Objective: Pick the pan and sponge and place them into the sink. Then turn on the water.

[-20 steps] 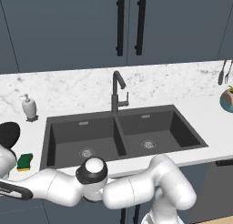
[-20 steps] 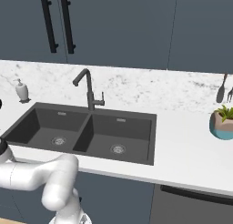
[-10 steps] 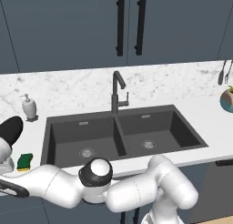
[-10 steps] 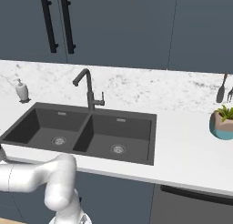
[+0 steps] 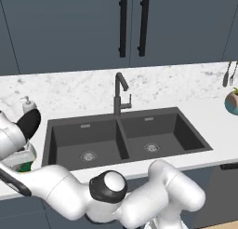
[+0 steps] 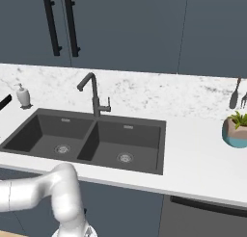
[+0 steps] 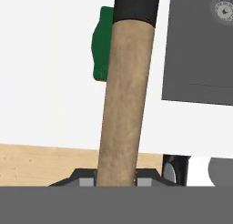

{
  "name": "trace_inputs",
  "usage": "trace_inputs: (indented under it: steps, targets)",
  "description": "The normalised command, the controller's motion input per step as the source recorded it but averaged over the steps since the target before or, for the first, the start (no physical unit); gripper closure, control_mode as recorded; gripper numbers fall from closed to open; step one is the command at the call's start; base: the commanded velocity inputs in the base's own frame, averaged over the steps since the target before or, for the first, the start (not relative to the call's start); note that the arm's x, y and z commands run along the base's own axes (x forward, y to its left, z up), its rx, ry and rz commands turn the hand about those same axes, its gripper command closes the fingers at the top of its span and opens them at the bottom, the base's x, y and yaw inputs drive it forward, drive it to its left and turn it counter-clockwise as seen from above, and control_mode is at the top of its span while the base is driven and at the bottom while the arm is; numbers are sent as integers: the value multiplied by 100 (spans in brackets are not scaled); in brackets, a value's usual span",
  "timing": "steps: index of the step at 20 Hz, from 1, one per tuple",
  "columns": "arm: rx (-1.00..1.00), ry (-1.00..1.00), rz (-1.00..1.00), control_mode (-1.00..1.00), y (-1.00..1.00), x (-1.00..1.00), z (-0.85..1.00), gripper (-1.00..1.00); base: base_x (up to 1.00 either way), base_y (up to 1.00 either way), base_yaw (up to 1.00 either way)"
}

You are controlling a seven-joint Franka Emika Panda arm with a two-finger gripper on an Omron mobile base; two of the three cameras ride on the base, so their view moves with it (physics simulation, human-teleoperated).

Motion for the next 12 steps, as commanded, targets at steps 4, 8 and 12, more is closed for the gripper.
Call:
trace_inputs:
  steps: [4, 8, 12]
  targets:
    - [0, -2, 0, -100, -99, -2, 60, 100, 0, 0, 0]
    - [4, 1, 0, -100, -100, 0, 14, 100, 0, 0, 0]
    - [12, 7, 8, -100, -93, 0, 6, 100, 0, 0, 0]
